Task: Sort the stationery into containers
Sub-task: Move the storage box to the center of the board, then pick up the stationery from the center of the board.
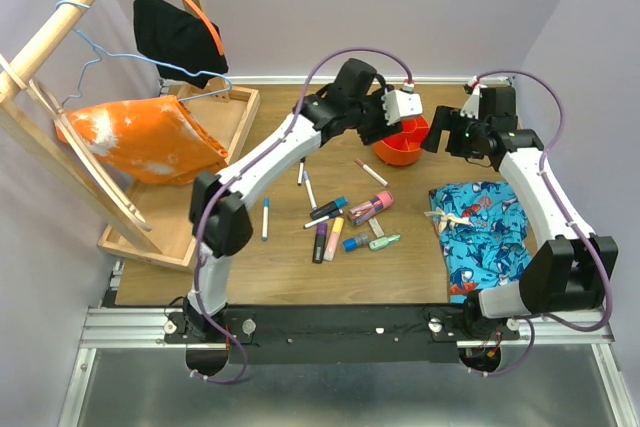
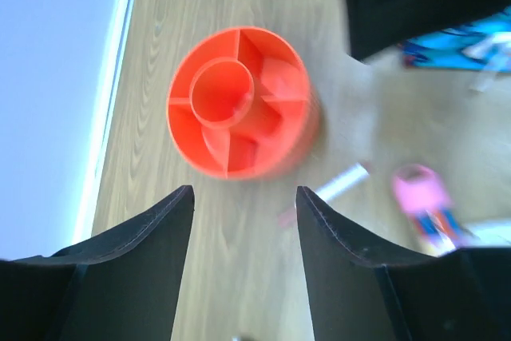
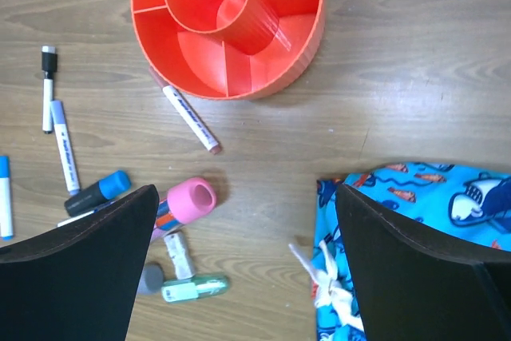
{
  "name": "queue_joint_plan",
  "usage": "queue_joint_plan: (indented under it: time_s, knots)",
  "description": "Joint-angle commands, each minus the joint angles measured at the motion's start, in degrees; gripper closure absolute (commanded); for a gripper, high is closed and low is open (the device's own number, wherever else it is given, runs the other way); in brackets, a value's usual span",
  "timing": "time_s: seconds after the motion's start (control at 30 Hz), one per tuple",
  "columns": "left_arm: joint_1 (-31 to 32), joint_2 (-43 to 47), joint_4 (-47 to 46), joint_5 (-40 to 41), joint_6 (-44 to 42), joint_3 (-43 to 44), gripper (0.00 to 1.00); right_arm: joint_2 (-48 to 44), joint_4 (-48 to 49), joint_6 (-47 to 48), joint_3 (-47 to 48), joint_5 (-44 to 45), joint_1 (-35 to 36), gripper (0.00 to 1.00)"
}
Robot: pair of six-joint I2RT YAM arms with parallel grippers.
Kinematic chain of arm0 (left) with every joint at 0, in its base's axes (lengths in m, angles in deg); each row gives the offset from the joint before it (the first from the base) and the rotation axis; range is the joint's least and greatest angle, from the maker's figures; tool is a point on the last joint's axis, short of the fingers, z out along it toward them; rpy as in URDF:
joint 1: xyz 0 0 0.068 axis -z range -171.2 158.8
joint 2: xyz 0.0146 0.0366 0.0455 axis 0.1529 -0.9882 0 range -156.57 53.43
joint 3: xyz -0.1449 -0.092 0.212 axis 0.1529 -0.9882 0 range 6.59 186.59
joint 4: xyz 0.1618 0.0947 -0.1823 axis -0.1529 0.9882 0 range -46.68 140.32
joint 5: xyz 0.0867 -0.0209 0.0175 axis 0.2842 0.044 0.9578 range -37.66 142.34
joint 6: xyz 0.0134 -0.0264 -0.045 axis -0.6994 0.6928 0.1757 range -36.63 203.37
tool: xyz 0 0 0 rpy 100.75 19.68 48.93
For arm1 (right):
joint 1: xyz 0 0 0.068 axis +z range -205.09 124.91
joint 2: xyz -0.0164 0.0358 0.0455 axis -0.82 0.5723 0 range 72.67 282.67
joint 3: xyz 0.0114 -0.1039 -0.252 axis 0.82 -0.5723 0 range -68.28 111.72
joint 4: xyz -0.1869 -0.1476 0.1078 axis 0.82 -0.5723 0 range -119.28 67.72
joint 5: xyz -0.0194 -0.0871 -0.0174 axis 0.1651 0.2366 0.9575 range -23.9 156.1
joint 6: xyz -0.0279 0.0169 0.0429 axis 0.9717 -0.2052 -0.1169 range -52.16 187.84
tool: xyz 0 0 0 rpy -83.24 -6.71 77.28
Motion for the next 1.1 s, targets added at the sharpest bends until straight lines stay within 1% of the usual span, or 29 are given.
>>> queue_joint_plan:
  time_s: [0.0,0.03,0.07,0.1,0.13,0.23,0.33,0.4,0.5,0.6,0.7,0.83,1.07]
  knots:
    - [4.8,7.2,17.0,1.4,5.5,-4.5,0.37,-1.7,-2.5,-5.0,-2.6,0.8,-3.1,0.01]
    - [5.7,6.1,19.7,1.4,5.8,-4.4,0.29,-1.6,-2.4,-5.6,-3.0,0.4,-3.4,0.01]
    - [6.7,5.4,23.9,1.5,6.2,-4.7,0.22,-1.5,-2.1,-6.9,-3.0,0.1,-5.4,0.02]
    - [7.5,4.5,25.4,1.6,6.5,-4.6,0.17,-1.0,-2.2,-7.4,-3.0,-0.9,-6.6,0.02]
    - [8.7,2.7,26.0,1.7,9.0,-4.5,0.01,-0.8,-2.2,-7.9,-3.1,-1.3,-8.7,0.02]
    - [9.4,-0.2,26.2,2.0,13.6,-2.8,0.02,-0.8,-2.5,-8.1,-2.9,-1.9,-10.9,0.03]
    - [10.9,-2.2,24.1,5.7,15.1,-1.2,0.02,-2.3,-3.3,-6.3,-3.0,-1.6,-11.1,0.03]
    - [11.7,-4.0,24.0,8.7,15.5,1.6,0.03,-3.2,-3.9,-5.7,-3.8,-1.9,-11.1,0.03]
    - [12.6,-8.0,23.9,12.5,14.6,5.2,0.11,-4.7,-3.8,-5.5,-5.4,-2.4,-11.2,0.03]
    - [12.6,-11.7,24.1,13.5,14.1,8.2,0.19,-5.5,-3.0,-6.2,-8.4,-2.9,-11.2,0.03]
    - [12.6,-13.9,24.2,14.0,14.0,9.6,0.23,-5.9,-2.5,-7.0,-10.2,-3.6,-11.3,0.03]
    - [12.6,-16.1,24.9,14.2,14.0,10.2,0.23,-5.9,-1.9,-7.1,-10.5,-3.5,-11.3,0.03]
    - [12.1,-18.9,26.2,16.5,15.5,11.7,0.2,-5.6,-1.9,-6.9,-10.3,-3.5,-11.6,0.03]
